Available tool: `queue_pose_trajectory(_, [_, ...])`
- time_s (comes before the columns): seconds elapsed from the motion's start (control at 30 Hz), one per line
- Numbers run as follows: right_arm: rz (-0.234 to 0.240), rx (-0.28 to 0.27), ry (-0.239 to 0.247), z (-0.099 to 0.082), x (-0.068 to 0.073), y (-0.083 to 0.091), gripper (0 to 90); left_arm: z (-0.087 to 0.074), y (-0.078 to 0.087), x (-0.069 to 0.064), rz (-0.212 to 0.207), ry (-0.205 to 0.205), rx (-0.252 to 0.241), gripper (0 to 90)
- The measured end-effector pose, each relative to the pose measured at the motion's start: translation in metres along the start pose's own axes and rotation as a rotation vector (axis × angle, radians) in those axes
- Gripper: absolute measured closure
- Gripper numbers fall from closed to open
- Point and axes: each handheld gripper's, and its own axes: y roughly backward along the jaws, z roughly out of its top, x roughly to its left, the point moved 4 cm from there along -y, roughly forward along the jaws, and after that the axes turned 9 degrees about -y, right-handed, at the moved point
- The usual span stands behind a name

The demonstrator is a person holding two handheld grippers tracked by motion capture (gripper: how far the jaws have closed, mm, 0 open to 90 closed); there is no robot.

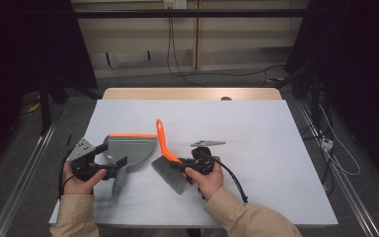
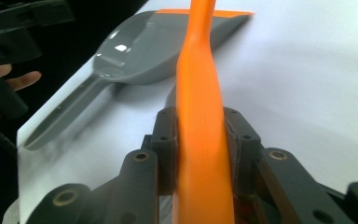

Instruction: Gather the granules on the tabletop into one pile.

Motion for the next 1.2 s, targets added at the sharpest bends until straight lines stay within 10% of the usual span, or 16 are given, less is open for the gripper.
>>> queue_pose_trajectory(0.73, [-0.084,-0.068,-0.102,0.0,-0.045,0.054,69.6,0.001,-0.003,-0.004,-0.007,-0.014,0.01,6.2])
queue_pose_trajectory(1.2, [0.063,-0.078,-0.041,0.006,0.005,0.035,70.7,0.0,-0.002,-0.001,0.0,-0.005,0.007,6.2])
